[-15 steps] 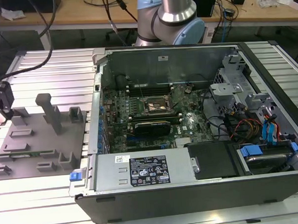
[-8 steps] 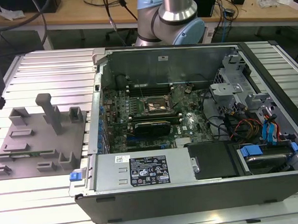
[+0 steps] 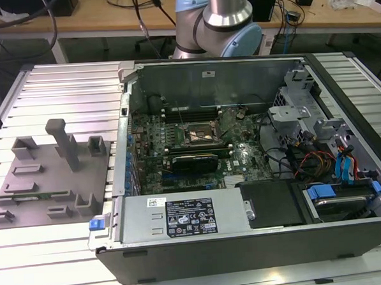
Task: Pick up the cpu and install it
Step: 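Pick up the cpu and move it towards the insertion slot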
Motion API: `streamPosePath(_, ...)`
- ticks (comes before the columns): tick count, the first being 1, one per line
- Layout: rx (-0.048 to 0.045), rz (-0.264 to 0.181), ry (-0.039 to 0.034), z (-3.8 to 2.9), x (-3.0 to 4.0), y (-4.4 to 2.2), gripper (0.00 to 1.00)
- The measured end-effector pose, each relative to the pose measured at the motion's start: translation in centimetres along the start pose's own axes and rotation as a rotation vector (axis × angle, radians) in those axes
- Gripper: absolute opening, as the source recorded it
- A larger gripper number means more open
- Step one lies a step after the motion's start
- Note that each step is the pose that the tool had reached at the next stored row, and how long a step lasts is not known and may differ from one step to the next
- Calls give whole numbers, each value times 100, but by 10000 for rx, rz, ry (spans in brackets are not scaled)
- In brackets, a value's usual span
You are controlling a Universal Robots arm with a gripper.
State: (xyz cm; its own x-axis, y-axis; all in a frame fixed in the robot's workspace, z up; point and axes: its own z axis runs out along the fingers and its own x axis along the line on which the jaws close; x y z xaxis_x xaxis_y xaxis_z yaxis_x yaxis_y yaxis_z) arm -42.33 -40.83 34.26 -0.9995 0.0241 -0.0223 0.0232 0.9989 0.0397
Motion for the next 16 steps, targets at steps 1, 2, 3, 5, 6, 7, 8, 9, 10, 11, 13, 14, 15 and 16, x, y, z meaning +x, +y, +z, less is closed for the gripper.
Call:
streamPosePath(1,0,1,0,-18,0,1,55)
streamPosePath(2,0,2,0,-38,-1,1,55)
streamPosePath(3,0,3,0,-57,-1,2,55)
streamPosePath(5,0,6,0,-106,-2,4,55)
streamPosePath(6,1,7,0,-132,-3,5,55)
streamPosePath(7,0,8,0,-150,-3,6,55)
streamPosePath(8,0,10,0,-176,-4,7,55)
streamPosePath(9,0,11,0,-198,-4,8,55)
streamPosePath(10,0,11,-1,-216,-5,9,55)
streamPosePath(11,0,12,0,-249,-5,10,55)
streamPosePath(13,0,12,-1,-289,-6,12,55)
streamPosePath(14,0,12,-1,-327,-7,13,55)
streamPosePath(15,1,13,0,-357,-8,15,55)
streamPosePath(16,0,13,-1,-377,-8,15,55)
